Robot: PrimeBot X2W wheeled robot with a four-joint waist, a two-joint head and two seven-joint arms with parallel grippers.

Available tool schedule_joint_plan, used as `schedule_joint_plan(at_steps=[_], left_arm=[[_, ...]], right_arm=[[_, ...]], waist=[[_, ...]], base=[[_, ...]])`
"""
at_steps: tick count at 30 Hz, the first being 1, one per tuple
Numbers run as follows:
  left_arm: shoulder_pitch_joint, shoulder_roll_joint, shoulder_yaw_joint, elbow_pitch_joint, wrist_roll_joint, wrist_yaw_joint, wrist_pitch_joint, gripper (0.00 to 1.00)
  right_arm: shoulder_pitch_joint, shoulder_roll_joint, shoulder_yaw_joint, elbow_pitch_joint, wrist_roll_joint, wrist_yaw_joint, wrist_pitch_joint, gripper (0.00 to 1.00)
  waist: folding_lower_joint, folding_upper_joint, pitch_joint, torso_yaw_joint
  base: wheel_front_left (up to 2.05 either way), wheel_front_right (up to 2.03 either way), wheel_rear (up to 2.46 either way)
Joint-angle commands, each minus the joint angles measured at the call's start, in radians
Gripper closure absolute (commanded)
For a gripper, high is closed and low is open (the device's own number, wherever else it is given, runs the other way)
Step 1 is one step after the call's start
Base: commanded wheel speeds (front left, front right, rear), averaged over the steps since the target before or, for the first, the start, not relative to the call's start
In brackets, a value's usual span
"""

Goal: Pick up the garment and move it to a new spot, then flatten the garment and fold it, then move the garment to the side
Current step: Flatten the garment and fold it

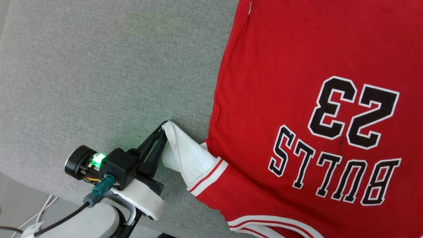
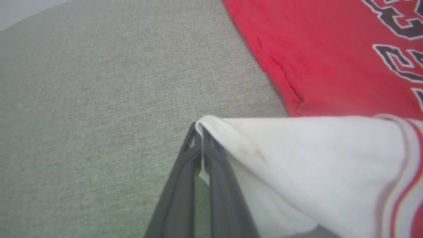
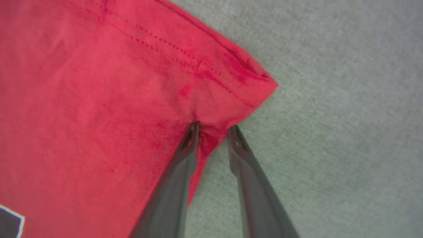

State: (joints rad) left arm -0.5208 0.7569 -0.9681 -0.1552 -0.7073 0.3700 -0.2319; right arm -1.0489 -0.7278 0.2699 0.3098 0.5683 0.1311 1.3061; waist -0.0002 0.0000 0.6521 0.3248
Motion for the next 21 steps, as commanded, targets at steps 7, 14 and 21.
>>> schedule_joint_plan(at_steps=[7,14,21], left_arm=[[0.060,0.040,-0.004,-0.027,-0.012,0.047,0.014,1.00],[0.121,0.082,-0.008,-0.056,-0.034,0.082,0.030,1.00],[0.180,0.107,-0.004,-0.085,-0.060,0.115,0.022,1.00]], right_arm=[[0.006,-0.032,0.122,-0.054,0.060,-0.001,-0.094,1.00],[0.111,-0.154,0.193,-0.200,0.189,-0.001,-0.168,1.00],[0.381,-0.335,0.174,-0.358,0.292,-0.001,-0.266,1.00]], waist=[[0.0002,0.0000,-0.166,-0.063],[0.0002,0.0000,-0.282,-0.120],[0.0002,0.0000,-0.343,-0.171]], base=[[0.00,0.00,0.00],[0.00,0.00,0.00],[0.00,0.00,0.00]])
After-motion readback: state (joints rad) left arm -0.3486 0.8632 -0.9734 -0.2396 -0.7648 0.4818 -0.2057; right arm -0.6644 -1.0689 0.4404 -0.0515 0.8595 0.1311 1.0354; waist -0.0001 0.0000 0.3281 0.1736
